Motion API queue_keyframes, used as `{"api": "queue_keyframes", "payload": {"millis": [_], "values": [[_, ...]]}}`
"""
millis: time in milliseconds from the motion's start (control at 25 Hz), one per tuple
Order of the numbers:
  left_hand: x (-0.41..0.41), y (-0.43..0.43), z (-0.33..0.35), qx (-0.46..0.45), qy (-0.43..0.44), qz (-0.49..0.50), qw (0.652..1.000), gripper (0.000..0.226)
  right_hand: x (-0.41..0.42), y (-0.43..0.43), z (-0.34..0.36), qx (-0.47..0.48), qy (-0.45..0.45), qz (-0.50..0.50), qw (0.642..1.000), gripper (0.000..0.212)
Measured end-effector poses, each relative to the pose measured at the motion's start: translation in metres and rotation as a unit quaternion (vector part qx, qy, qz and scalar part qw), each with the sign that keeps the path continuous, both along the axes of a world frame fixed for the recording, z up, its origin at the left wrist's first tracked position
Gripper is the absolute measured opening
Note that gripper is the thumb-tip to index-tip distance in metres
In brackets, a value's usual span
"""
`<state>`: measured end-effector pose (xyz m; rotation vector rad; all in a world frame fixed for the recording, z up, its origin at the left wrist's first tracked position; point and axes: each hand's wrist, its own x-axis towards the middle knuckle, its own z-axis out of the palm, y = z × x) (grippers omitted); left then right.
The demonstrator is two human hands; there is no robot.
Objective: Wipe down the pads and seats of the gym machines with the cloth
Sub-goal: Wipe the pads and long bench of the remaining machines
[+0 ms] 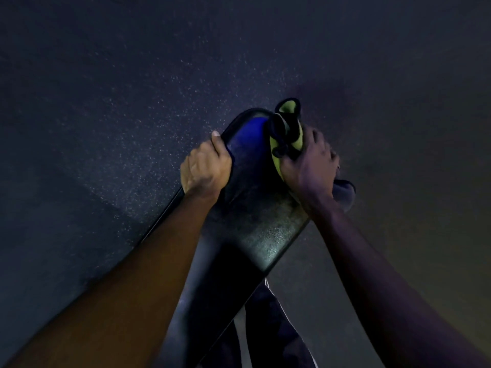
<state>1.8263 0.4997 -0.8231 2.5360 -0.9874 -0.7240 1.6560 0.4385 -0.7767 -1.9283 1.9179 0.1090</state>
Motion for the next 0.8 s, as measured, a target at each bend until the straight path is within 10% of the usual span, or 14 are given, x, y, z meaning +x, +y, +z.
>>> {"api": "queue_keyframes", "payload": {"millis": [280,600,800], "values": [[-0.006,-0.003,-0.003,0.032,0.019,0.029,0.999,0.06,0.04,-0.027,-0.002,0.014,0.021,0.131,0.991,0.075],[-0.019,-0.028,0.003,-0.025,0.002,-0.142,0.99,0.058,-0.066,0.054,-0.005,0.014,-0.062,-0.088,0.994,0.088],[-0.032,-0.034,-0.003,0.0,-0.064,-0.146,0.987,0.059,-0.047,0.044,-0.008,0.017,-0.011,0.002,1.0,0.093]]}}
